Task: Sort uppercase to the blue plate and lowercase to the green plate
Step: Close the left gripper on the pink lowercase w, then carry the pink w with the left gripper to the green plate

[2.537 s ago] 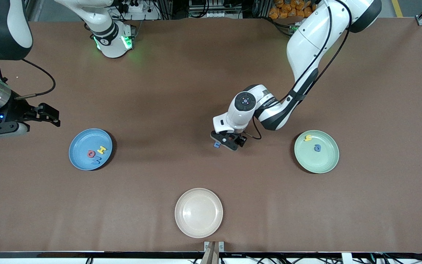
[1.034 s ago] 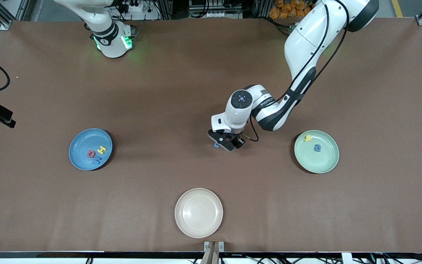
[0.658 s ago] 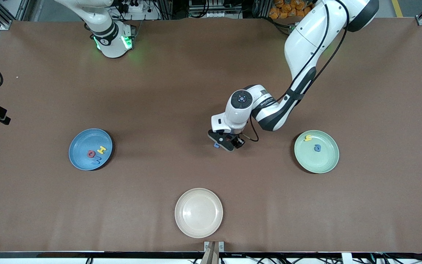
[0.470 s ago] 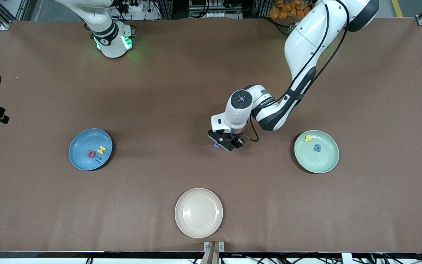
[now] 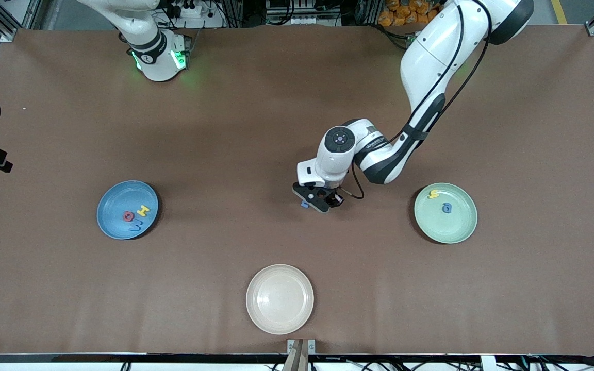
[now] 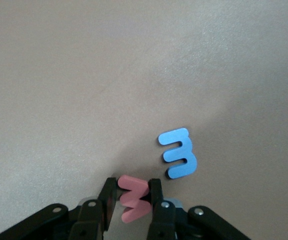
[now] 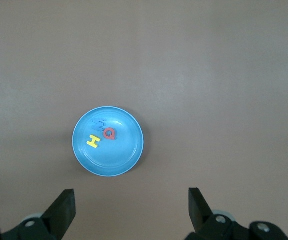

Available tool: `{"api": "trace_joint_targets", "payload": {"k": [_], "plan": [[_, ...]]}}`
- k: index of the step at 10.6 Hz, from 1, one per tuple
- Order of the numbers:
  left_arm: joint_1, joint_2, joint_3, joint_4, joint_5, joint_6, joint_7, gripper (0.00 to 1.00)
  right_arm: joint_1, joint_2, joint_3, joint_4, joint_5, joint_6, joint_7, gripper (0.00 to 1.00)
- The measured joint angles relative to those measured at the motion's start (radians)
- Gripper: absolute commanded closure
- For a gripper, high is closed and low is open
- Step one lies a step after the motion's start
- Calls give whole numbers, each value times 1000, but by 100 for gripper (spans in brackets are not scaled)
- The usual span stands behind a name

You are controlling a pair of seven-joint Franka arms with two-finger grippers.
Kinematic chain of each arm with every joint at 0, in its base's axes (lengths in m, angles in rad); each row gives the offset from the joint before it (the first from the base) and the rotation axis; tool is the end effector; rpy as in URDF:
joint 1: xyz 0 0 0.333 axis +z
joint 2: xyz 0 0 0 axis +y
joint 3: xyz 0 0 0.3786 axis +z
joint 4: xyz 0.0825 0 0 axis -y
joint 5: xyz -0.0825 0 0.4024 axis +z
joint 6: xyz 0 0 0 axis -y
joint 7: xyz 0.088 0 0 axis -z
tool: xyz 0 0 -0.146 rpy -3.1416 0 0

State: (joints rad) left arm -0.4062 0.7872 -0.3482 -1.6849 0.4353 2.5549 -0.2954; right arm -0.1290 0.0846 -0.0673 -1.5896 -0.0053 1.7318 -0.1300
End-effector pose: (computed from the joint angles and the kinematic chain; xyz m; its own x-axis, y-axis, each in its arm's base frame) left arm 0.5681 -0.4863 0.1670 0.7599 -0.6317 0.1531 -0.6392 -0.7690 0.0000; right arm 0.6075 -0.1198 0.6032 0.9964 -0.0645 0.0558 -0.0657 -0.9977 0.0184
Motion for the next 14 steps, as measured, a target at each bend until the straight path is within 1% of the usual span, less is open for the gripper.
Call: {"api": "trace_joint_targets", "payload": {"k": [1, 5, 8, 10, 12, 14], "plan": [[0, 0, 0, 1, 0, -4, 0, 76, 0, 0, 0, 0, 0, -1, 0, 0], [16, -1, 1, 12, 0, -42, 18, 80, -1, 0, 0, 0, 0, -7, 0, 0], [54, -19, 11, 25, 0, -143, 86, 84, -1, 0, 0, 0, 0, -10, 0, 0], [105, -62, 10, 37, -3, -239, 187, 87, -1, 0, 0, 1, 0, -10, 0, 0], [165, -129, 9, 46, -46, -339, 315, 87, -2, -1, 0, 1, 0, -11, 0, 0], [215, -181, 9, 46, -62, -415, 407, 87, -2, -1, 0, 1, 0, -11, 0, 0]]}}
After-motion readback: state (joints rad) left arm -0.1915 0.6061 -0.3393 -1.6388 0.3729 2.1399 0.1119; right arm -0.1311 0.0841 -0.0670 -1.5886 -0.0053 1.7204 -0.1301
